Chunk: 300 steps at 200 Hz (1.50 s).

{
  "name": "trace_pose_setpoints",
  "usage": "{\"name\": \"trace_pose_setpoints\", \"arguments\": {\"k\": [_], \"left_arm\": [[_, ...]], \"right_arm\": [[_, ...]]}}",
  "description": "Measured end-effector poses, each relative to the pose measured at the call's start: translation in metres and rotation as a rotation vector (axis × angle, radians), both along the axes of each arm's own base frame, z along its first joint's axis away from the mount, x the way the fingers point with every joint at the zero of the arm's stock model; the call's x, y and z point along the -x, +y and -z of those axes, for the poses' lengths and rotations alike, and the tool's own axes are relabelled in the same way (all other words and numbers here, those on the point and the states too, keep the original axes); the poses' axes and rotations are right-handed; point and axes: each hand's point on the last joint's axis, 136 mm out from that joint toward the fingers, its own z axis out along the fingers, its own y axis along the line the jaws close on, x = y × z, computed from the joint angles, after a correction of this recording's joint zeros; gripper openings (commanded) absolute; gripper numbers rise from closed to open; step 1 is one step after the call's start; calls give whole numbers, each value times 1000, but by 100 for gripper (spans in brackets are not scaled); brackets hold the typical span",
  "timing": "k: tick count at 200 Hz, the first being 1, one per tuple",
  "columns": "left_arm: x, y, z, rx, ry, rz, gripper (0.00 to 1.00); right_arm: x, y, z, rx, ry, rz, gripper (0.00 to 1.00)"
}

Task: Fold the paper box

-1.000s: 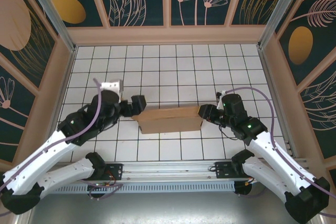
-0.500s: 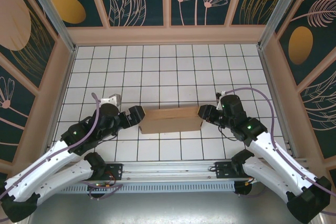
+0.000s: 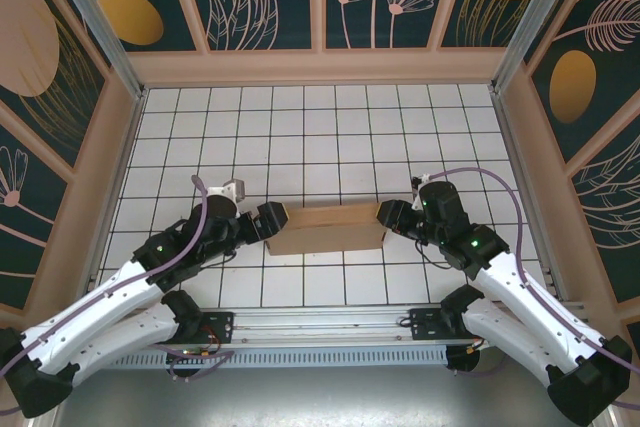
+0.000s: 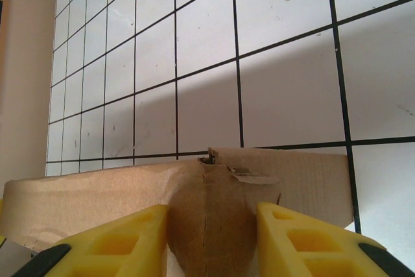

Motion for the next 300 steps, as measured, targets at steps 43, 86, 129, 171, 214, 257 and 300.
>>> {"name": "trace_pose_setpoints", "arguments": {"k": [43,86,129,171,214,257,300], "left_arm": [[-9,-3,19,28,-3,-17,88],[-20,-1,27,23,-9,-50,70],[-31,4,30,-22,-25,-86,63],[-42,9,27,-43,-41,-108,61],[-63,13,21,-77,-52,-135,61],[-98,10,-4,-63,-114,-162,58],[-149,2,-22,-19,-181,-189,56]], "right_arm": [[0,6,0,-33,-4,-21,37],[-3,10,-2,-74,-10,-11,36],[-13,14,-3,-74,-10,-3,35],[-23,18,-5,-67,-20,3,34],[-38,24,-9,-48,-14,1,34],[-70,17,-23,-50,-39,37,34],[-122,8,-44,-74,-102,70,34]]}}
